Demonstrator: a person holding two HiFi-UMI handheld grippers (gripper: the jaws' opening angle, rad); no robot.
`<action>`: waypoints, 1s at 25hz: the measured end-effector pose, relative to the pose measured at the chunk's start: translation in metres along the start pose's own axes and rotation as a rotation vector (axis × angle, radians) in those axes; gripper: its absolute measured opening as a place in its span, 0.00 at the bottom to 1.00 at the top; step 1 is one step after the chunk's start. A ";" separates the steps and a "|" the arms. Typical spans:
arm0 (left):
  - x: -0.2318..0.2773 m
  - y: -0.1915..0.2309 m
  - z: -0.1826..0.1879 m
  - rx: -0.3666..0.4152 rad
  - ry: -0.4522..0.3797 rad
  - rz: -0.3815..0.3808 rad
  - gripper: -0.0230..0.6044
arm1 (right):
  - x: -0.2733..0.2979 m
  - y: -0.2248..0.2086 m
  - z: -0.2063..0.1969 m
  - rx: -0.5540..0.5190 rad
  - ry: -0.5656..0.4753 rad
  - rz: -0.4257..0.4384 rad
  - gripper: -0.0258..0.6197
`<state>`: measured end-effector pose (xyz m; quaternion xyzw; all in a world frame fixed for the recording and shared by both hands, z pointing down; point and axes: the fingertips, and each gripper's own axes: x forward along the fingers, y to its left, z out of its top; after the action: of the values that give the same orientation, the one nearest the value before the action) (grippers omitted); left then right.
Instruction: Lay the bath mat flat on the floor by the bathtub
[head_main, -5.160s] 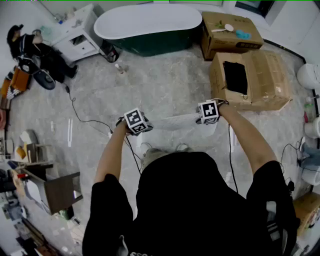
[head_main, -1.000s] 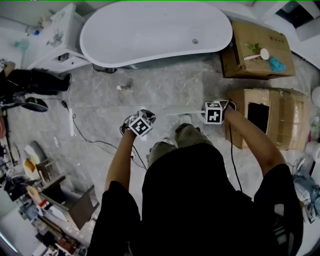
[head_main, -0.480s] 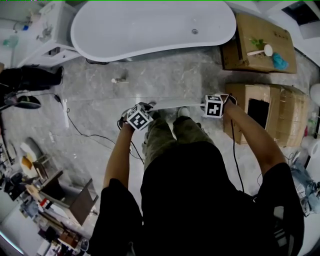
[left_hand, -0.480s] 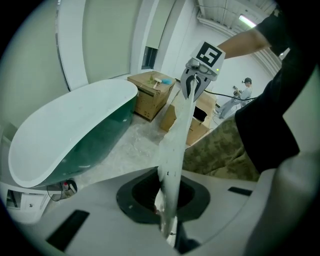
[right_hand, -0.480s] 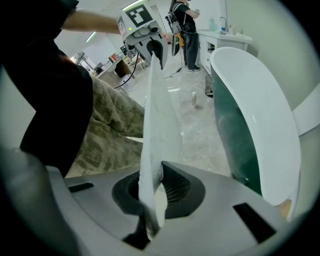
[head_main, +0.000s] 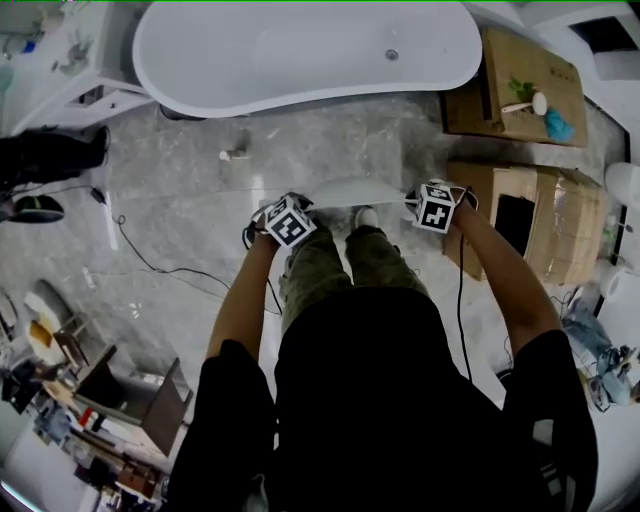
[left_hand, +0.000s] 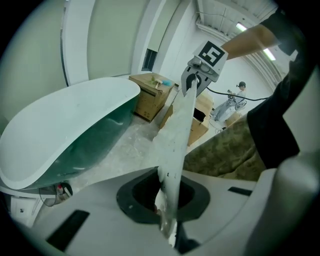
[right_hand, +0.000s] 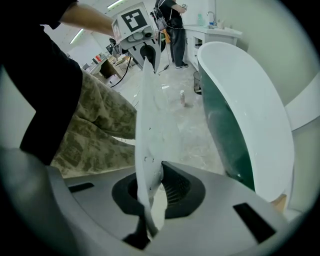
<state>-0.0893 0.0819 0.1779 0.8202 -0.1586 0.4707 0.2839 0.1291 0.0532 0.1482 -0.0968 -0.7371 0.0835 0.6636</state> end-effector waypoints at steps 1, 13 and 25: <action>0.001 0.004 -0.004 0.002 -0.005 -0.004 0.08 | 0.002 -0.001 0.005 0.005 0.006 -0.001 0.09; -0.006 0.036 -0.038 0.057 0.007 -0.055 0.08 | 0.019 -0.009 0.047 0.128 0.018 -0.013 0.09; 0.003 0.024 -0.054 0.099 0.019 -0.022 0.08 | 0.041 0.000 0.037 0.172 -0.009 -0.032 0.09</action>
<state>-0.1367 0.0963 0.2096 0.8304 -0.1236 0.4826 0.2496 0.0883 0.0637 0.1837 -0.0273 -0.7317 0.1364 0.6673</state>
